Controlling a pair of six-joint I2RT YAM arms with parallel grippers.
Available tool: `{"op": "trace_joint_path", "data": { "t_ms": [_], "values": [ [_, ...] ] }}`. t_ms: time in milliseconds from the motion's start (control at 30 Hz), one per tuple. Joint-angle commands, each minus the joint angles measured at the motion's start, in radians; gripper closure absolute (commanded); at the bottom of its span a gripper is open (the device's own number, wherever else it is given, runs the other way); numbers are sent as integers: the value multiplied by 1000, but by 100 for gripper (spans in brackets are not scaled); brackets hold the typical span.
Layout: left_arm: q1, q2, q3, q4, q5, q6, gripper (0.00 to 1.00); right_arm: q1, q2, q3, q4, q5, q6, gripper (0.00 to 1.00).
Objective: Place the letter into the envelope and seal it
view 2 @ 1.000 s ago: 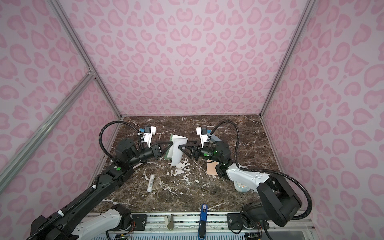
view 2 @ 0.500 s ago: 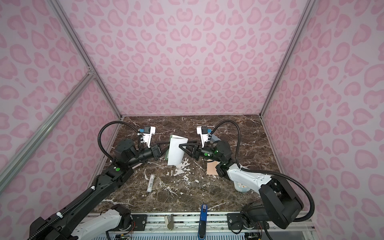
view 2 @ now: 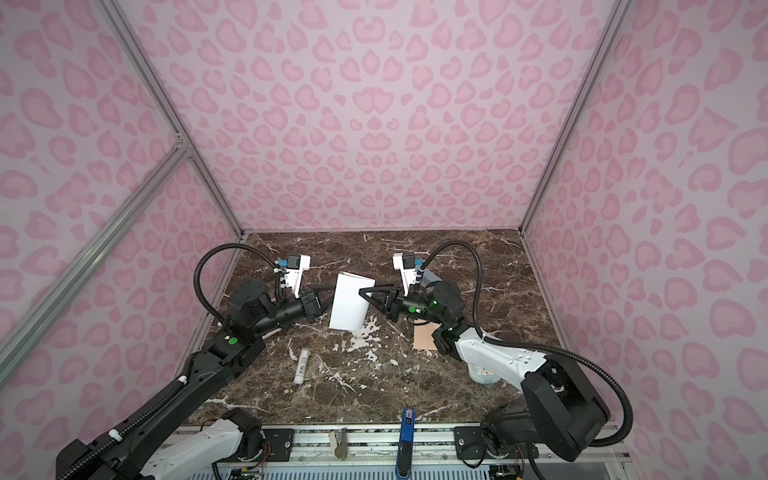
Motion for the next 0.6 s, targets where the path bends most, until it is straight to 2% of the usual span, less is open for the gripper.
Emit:
{"op": "trace_joint_path", "data": {
  "t_ms": [0,367,567],
  "values": [
    [0,-2,-3,15,-7,12,96,0,-4,0,18,-10,-18,84],
    [0,-9,-9,15,-18,20,96,0,-13,-3,16,-15,-29,93],
    [0,-14,-12,14,-26,24,96,0,-13,-3,10,-15,-35,94]
  ]
}}
